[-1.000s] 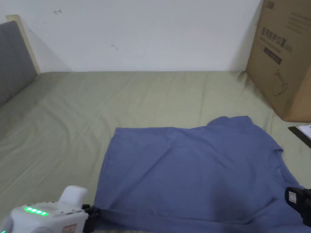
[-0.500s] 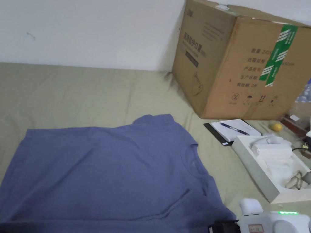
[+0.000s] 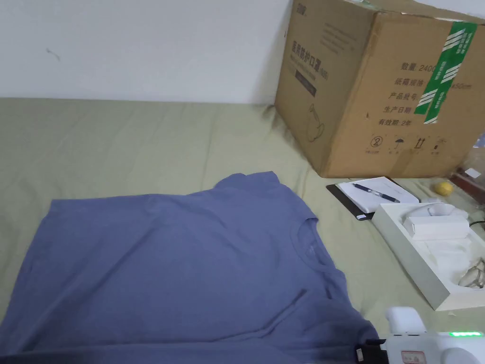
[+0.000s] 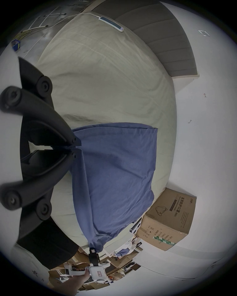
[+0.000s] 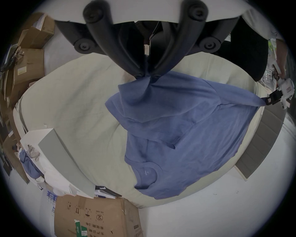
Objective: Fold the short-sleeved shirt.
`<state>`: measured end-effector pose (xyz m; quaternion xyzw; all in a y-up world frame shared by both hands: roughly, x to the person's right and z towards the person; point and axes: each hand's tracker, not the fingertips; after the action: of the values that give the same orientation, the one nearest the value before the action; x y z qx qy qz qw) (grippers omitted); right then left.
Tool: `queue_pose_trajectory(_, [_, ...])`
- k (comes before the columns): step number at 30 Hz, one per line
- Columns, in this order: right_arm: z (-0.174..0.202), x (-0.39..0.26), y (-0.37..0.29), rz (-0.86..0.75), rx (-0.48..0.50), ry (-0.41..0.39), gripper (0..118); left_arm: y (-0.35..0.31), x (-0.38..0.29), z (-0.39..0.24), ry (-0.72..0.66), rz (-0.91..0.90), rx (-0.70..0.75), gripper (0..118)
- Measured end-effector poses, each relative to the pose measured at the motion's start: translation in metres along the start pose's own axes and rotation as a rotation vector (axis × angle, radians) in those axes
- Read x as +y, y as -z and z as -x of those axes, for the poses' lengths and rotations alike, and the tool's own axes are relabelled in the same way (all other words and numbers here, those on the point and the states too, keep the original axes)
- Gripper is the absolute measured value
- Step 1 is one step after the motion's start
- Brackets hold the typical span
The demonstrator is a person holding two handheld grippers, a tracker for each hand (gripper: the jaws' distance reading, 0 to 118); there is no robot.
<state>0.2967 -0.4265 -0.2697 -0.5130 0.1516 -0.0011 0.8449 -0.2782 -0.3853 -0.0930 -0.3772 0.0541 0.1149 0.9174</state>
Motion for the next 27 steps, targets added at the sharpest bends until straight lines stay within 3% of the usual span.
queue_pose_trajectory(7, [0.006,0.012,-0.048,-0.108,0.019,-0.023,4,-0.017,0.015,-0.010,0.082,-0.045,0.015,1])
queue_pose_trajectory(13, [0.015,0.080,-0.055,-0.045,0.007,-0.048,4,0.013,0.068,0.002,0.111,0.019,0.017,1])
queue_pose_trajectory(17, [0.017,0.143,-0.026,0.013,0.019,-0.066,4,0.062,0.102,0.010,0.198,0.069,0.041,1])
queue_pose_trajectory(20, [0.019,0.184,0.013,0.065,-0.040,-0.086,4,0.101,0.118,0.015,0.204,0.081,0.054,1])
queue_pose_trajectory(27, [0.021,0.218,0.106,0.163,-0.096,-0.021,5,0.167,0.130,0.018,0.183,0.130,0.083,5])
